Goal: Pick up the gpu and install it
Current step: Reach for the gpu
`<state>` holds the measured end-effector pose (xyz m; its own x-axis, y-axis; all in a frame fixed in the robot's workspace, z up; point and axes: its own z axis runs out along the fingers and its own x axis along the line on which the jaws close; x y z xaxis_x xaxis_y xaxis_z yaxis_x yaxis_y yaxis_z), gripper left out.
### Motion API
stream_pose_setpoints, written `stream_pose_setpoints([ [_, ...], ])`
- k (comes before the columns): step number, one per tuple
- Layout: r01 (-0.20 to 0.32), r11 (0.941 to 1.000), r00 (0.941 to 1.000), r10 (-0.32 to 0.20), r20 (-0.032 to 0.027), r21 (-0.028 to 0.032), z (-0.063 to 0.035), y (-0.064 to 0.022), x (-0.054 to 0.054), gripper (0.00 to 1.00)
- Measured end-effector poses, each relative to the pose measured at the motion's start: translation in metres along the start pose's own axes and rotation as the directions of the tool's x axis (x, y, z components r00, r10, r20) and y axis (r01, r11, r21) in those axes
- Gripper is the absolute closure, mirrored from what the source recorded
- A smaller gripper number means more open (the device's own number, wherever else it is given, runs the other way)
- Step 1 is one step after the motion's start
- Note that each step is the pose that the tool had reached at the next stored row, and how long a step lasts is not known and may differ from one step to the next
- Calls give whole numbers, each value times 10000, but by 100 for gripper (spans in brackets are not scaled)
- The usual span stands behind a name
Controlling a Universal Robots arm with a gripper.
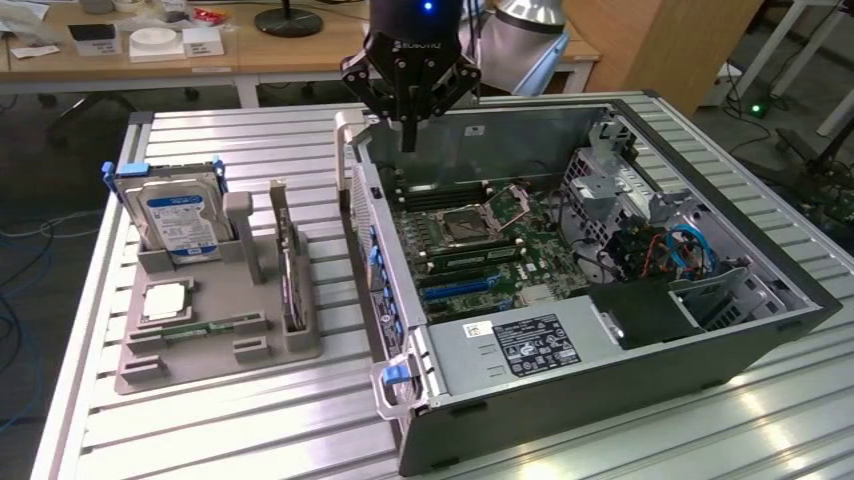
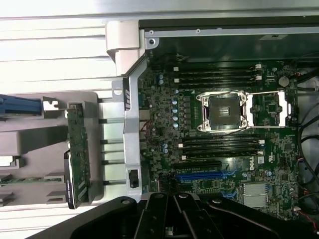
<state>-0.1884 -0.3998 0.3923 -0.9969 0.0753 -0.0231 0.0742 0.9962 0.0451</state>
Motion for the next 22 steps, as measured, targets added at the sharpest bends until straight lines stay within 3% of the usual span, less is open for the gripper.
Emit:
stream_pose_setpoints([
  [22,0,10000,10000,0,0,0,-2,-15,160,90],
])
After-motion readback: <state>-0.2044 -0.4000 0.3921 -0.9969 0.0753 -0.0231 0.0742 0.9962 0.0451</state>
